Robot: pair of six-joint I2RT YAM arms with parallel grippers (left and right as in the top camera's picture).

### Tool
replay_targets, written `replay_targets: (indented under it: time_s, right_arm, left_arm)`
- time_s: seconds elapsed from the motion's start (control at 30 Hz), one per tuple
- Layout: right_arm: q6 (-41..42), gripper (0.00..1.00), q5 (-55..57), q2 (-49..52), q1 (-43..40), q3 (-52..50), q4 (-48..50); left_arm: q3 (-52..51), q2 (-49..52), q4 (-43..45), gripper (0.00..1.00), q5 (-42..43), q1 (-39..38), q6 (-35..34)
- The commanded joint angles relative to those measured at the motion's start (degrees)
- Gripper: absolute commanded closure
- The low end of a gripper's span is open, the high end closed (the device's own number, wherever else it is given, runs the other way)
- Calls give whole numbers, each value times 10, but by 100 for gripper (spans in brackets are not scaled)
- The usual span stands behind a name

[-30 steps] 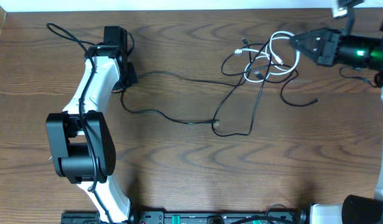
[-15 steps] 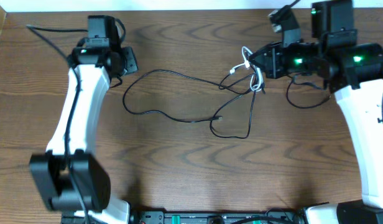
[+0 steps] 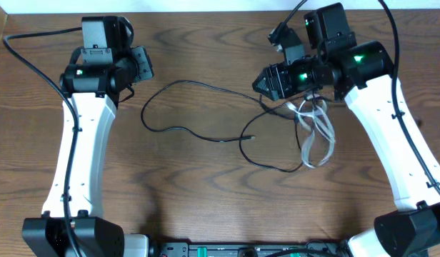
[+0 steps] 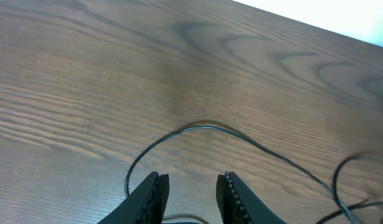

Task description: Untangle cables

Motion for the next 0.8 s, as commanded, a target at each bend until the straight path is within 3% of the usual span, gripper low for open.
replay_targets:
  time_s: [0.0, 0.27, 0.47, 0.77]
  right_arm:
    - [11, 41, 97, 0, 0, 9, -19]
    - [93, 36, 270, 15, -22, 9, -76]
    - [118, 31, 246, 15, -109, 9, -74]
    - [117, 26, 237, 15, -210, 9, -75]
  left_arm:
    - [2, -2, 0, 69, 8, 2, 4]
    - [-3, -2, -3, 69, 88, -5, 3]
    - [-4, 9, 1, 69, 99, -60, 3]
    - [-4, 87, 53, 69, 100, -209, 3]
